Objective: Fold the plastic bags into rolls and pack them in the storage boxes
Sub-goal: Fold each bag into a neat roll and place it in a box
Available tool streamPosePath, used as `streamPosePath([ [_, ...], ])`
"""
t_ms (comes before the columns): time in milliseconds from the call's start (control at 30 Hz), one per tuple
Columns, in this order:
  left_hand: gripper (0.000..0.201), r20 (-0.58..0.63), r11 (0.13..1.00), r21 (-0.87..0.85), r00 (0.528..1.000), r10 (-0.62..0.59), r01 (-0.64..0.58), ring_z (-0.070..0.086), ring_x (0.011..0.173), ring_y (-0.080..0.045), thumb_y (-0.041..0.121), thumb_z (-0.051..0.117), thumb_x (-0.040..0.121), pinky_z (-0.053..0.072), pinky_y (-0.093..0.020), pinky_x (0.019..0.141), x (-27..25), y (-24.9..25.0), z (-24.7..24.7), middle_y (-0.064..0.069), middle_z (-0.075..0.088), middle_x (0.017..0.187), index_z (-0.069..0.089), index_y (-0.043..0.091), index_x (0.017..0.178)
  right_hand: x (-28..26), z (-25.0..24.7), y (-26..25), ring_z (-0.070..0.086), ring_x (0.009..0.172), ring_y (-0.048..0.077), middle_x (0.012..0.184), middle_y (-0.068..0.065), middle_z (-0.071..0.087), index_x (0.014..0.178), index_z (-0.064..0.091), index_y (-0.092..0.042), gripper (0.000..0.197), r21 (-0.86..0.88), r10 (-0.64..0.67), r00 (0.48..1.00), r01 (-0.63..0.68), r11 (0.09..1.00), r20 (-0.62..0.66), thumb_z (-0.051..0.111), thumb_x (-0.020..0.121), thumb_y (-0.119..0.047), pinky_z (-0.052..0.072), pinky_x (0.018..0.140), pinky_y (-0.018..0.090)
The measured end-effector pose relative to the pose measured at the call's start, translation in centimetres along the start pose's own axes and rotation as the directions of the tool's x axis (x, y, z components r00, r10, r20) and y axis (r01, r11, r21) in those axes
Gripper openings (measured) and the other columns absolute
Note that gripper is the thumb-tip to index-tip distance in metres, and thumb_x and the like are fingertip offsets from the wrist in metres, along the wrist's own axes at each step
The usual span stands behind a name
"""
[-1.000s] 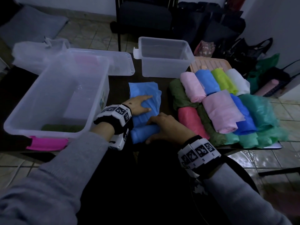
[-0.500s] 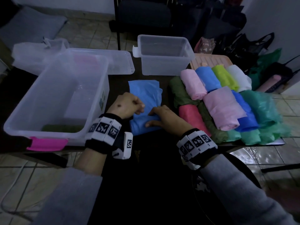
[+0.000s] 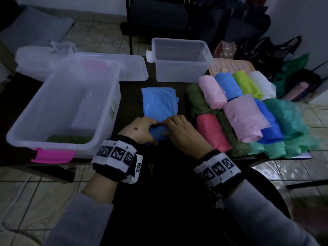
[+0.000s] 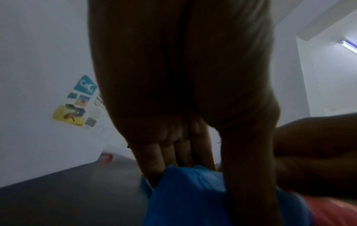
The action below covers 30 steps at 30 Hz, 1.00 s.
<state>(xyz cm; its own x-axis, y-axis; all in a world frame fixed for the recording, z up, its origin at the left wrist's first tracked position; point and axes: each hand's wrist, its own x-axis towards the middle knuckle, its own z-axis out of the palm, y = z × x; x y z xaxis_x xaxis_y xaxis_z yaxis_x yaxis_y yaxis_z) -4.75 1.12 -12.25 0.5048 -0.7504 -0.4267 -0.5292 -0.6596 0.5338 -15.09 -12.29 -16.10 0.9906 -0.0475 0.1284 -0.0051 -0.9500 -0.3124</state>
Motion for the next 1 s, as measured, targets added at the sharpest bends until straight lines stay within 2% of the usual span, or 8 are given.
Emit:
streamPosePath([
  [133, 0.063, 0.075, 1.000, 0.030, 0.997, 0.004, -0.006, 0.055, 0.109, -0.015, 0.017, 0.075, 0.074, 0.044, -0.026, 0.092, 0.3, 0.3, -0.2, 0.001, 0.059, 0.124, 0.051, 0.023, 0.133, -1.8, 1.2, 0.2, 0.062, 0.097, 0.036, 0.107, 0.017, 0.063, 0.116, 0.060, 0.000, 0.057, -0.141, -0.055, 0.998, 0.051, 0.989, -0.019, 0.074, 0.064, -0.018, 0.049, 0.090, 0.046],
  [267, 0.061, 0.126, 1.000, 0.011, 0.992, 0.008, -0.009, 0.056, 0.106, -0.016, 0.018, 0.072, 0.076, 0.046, -0.029, 0.094, 0.5, 0.4, 0.1, 0.000, 0.059, 0.123, 0.050, 0.021, 0.133, -2.2, 1.4, -0.5, 0.064, 0.090, 0.030, 0.100, 0.012, 0.065, 0.110, 0.064, -0.004, 0.046, -0.218, -0.066, 0.993, 0.043, 0.975, -0.101, 0.040, 0.075, -0.022, 0.052, 0.087, 0.041],
  [333, 0.059, 0.121, 1.000, -0.002, 0.993, 0.012, -0.012, 0.058, 0.101, -0.016, 0.023, 0.076, 0.073, 0.048, -0.029, 0.089, 0.6, 0.1, 0.5, 0.000, 0.061, 0.117, 0.055, 0.020, 0.128, -2.0, 1.3, -0.5, 0.065, 0.088, 0.029, 0.097, 0.010, 0.066, 0.107, 0.065, -0.005, 0.045, -0.238, -0.062, 0.993, 0.037, 0.971, -0.097, 0.038, 0.076, -0.024, 0.053, 0.084, 0.040],
  [467, 0.068, 0.065, 0.998, -0.051, 0.997, 0.029, -0.025, 0.055, 0.108, -0.014, 0.032, 0.080, 0.070, 0.043, -0.025, 0.089, 0.6, -0.6, 0.8, 0.003, 0.059, 0.121, 0.053, 0.023, 0.132, -1.4, 1.2, -0.1, 0.064, 0.086, 0.033, 0.095, 0.014, 0.065, 0.105, 0.064, -0.002, 0.056, -0.250, -0.042, 0.999, 0.036, 0.968, -0.016, 0.079, 0.058, -0.029, 0.051, 0.084, 0.045],
  [567, 0.076, 0.033, 0.997, -0.061, 0.999, -0.042, 0.044, 0.049, 0.117, -0.016, 0.035, 0.077, 0.073, 0.038, -0.026, 0.097, 0.7, -0.8, 0.7, 0.000, 0.050, 0.132, 0.041, 0.022, 0.139, -0.8, 1.1, -0.1, 0.063, 0.088, 0.036, 0.095, 0.017, 0.064, 0.106, 0.063, 0.000, 0.063, -0.234, -0.004, 0.999, 0.012, 0.972, 0.034, 0.084, 0.056, -0.031, 0.049, 0.087, 0.047],
  [700, 0.061, 0.096, 0.985, -0.141, 0.992, -0.087, 0.101, 0.054, 0.114, -0.016, 0.036, 0.072, 0.078, 0.041, -0.030, 0.102, 0.8, -0.7, -0.5, -0.004, 0.057, 0.126, 0.048, 0.020, 0.132, -0.6, 1.2, 0.4, 0.065, 0.080, 0.031, 0.089, 0.011, 0.065, 0.099, 0.065, -0.004, 0.064, -0.261, -0.084, 0.996, 0.082, 0.962, 0.002, 0.087, 0.048, -0.036, 0.051, 0.083, 0.042],
  [867, 0.036, -0.249, 0.990, -0.114, 0.967, 0.051, -0.081, 0.052, 0.118, -0.011, 0.011, 0.058, 0.091, 0.039, -0.023, 0.095, 2.9, 1.4, -2.1, 0.005, 0.053, 0.134, 0.057, 0.023, 0.126, -1.8, 1.5, 1.4, 0.064, 0.088, 0.028, 0.096, 0.009, 0.064, 0.104, 0.063, -0.007, 0.062, -0.266, -0.201, 0.978, 0.178, 0.947, -0.059, 0.083, 0.055, -0.040, 0.030, 0.093, 0.036],
  [1000, 0.044, -0.153, 0.951, 0.264, 0.966, 0.207, -0.162, 0.037, 0.131, -0.022, 0.010, 0.056, 0.092, 0.033, -0.040, 0.107, 5.8, 2.9, -1.9, -0.003, 0.040, 0.143, 0.053, 0.033, 0.129, -2.1, 1.4, 1.6, 0.063, 0.091, 0.027, 0.098, 0.007, 0.063, 0.107, 0.060, -0.009, 0.054, -0.247, -0.219, 0.975, 0.202, 0.948, -0.044, 0.050, 0.070, -0.047, 0.029, 0.094, 0.036],
])
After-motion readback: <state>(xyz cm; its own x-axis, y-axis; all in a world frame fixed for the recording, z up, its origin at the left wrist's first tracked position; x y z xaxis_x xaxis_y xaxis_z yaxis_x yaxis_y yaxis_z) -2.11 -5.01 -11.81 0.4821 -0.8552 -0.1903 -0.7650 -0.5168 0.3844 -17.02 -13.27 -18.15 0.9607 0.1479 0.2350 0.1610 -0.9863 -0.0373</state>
